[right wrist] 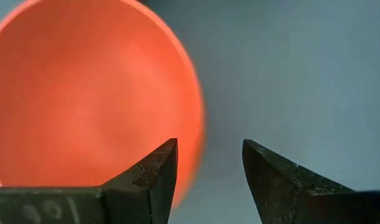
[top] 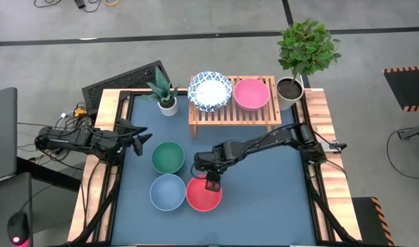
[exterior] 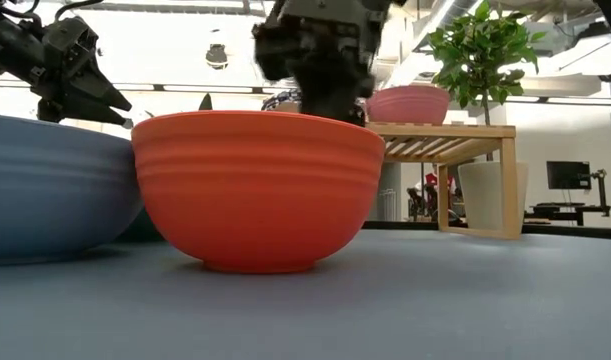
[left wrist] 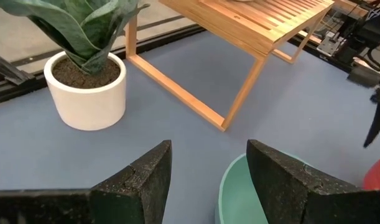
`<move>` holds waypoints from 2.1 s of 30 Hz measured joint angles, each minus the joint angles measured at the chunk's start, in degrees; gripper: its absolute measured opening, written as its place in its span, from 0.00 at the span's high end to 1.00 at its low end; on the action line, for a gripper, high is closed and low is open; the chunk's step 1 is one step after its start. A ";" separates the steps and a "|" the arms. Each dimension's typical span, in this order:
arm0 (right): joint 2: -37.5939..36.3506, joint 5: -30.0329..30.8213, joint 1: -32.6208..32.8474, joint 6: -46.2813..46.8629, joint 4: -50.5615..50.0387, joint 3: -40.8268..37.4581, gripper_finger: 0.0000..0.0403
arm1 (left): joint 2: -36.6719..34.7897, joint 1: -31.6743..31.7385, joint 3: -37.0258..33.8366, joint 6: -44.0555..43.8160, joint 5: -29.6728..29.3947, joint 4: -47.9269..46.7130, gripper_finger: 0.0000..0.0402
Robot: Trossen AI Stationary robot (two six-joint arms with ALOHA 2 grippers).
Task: Place and stack bowls onto a shelf
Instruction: Stack the orange bowl on top of the pink bowl on the shelf
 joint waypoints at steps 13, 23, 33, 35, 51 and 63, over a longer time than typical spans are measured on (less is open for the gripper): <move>0.36 -2.56 -0.43 -1.12 -0.22 -0.06 0.58 | 0.00 0.00 0.00 -0.02 -0.44 -0.04 0.52; 0.38 -2.60 -0.37 -1.68 -1.00 -0.06 0.95 | -0.02 0.00 0.00 -0.02 -0.47 -0.03 0.52; -0.12 -2.36 0.20 -1.52 -4.97 -0.06 0.94 | 0.00 0.00 0.00 -0.02 -0.49 -0.02 0.52; -0.90 -2.09 0.61 -1.51 -6.66 -0.11 0.94 | -0.02 0.00 0.00 -0.02 -0.47 -0.04 0.52; -9.15 3.81 1.36 14.52 -21.46 -2.07 0.94 | 0.00 0.00 0.00 0.15 -0.47 -0.02 0.52; -15.98 2.99 -0.21 34.98 -10.35 -20.76 0.93 | -0.01 0.00 0.00 0.19 -0.47 -0.01 0.52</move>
